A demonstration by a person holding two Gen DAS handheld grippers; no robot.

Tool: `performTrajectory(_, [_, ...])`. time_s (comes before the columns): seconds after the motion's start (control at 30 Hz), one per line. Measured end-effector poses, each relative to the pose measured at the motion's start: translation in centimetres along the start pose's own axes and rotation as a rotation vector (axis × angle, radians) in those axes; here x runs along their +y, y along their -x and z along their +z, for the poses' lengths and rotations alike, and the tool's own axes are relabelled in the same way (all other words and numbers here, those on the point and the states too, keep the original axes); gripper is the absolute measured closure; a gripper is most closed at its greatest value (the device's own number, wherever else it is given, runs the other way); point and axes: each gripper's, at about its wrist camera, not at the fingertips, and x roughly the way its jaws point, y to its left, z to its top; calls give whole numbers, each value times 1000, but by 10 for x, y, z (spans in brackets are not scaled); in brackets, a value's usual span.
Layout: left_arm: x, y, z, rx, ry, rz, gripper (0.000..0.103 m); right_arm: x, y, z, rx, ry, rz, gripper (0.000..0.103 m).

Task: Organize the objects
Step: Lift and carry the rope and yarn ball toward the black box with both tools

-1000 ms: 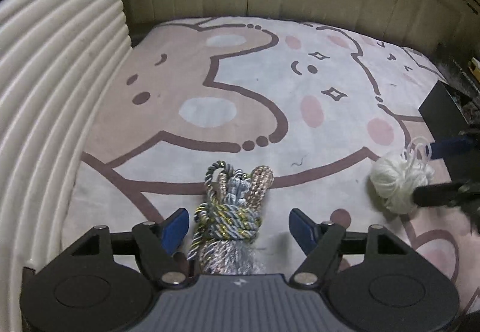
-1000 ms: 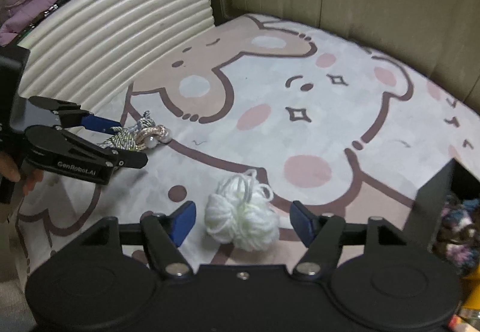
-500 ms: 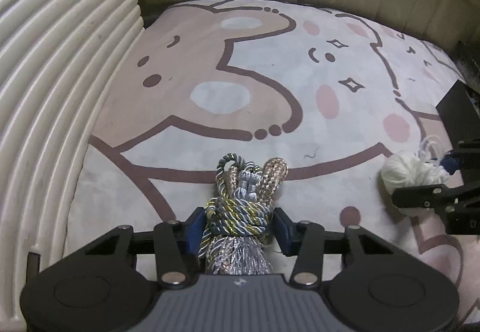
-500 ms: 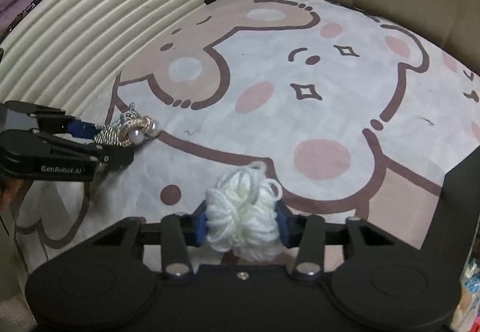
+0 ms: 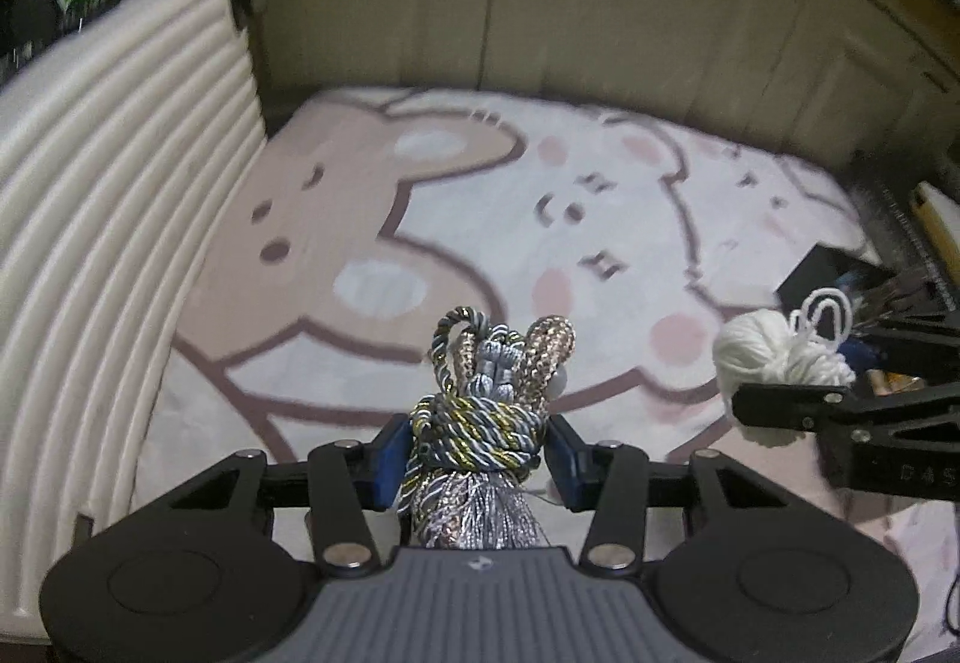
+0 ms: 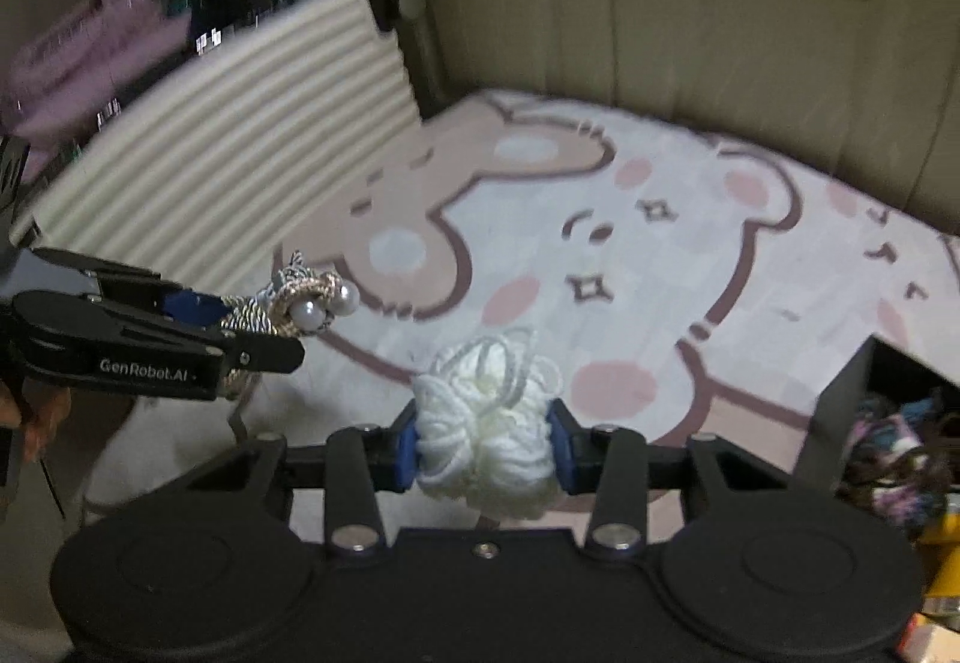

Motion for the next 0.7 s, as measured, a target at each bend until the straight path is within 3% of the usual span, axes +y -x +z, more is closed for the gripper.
performTrajectory(0.37, [-48,52,20,-75,-12,-30,54,-19,66,4,-127,-45,-45,60])
performTrajectory(0.7, [-108,72,34,-141,-34,-108,54,-68,122,-16,-198,-108,-131,60])
